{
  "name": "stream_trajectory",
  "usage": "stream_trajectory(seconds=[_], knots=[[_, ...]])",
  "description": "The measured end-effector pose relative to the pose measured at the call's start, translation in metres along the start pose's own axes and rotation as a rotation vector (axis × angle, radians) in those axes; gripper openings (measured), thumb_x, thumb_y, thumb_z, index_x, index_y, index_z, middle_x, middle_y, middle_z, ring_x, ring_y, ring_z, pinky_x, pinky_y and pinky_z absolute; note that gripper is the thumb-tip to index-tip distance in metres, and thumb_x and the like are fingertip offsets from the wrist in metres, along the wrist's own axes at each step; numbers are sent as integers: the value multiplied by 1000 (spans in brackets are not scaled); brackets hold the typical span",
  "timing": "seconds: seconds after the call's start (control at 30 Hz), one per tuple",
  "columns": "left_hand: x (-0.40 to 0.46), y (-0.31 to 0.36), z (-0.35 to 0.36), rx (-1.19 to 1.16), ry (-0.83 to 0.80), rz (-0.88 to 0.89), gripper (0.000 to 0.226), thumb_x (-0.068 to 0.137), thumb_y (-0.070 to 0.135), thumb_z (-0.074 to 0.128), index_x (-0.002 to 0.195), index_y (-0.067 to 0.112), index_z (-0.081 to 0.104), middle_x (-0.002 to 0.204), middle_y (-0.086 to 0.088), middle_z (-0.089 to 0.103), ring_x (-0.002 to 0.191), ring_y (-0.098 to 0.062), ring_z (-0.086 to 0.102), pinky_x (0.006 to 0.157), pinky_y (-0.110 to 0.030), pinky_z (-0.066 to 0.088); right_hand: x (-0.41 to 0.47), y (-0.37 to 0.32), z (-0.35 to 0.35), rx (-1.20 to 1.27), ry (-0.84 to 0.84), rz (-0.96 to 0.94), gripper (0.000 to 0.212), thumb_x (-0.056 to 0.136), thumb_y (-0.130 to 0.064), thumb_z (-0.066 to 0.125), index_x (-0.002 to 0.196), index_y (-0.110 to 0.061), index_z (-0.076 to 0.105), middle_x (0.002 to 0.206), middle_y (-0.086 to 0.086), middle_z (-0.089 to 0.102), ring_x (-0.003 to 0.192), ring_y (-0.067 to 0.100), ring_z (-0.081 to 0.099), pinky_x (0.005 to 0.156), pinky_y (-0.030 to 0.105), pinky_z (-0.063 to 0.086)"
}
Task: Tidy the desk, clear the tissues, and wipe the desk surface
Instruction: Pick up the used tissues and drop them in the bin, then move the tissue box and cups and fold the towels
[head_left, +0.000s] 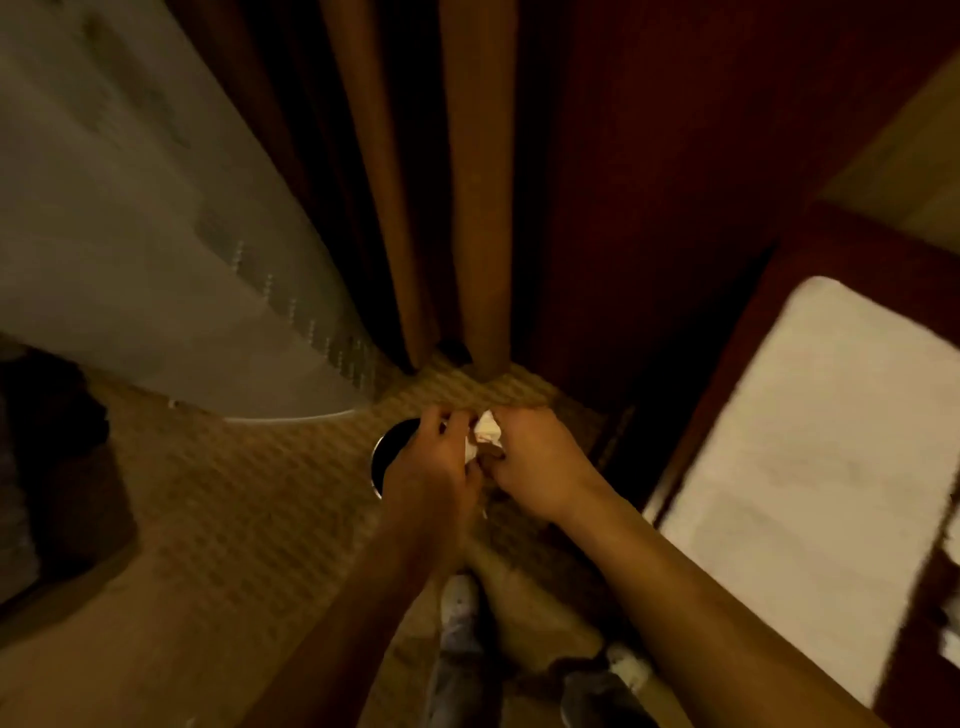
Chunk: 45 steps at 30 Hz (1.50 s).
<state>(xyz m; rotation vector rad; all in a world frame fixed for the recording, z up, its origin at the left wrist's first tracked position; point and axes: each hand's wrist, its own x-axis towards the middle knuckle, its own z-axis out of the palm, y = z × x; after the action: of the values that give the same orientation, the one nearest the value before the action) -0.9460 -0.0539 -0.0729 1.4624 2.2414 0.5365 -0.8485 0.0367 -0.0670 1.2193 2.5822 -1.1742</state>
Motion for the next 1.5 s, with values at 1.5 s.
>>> stream_trajectory(seconds=[1.5], knots=[[5, 70, -37, -39, -156, 185, 55, 92, 39, 48, 143, 27, 30, 145, 5, 36, 132, -15, 33, 107, -31, 33, -117, -2, -76, 24, 449, 394, 60, 85, -29, 67, 139, -22, 42, 135, 0, 51, 123, 19, 49, 97, 19, 36]])
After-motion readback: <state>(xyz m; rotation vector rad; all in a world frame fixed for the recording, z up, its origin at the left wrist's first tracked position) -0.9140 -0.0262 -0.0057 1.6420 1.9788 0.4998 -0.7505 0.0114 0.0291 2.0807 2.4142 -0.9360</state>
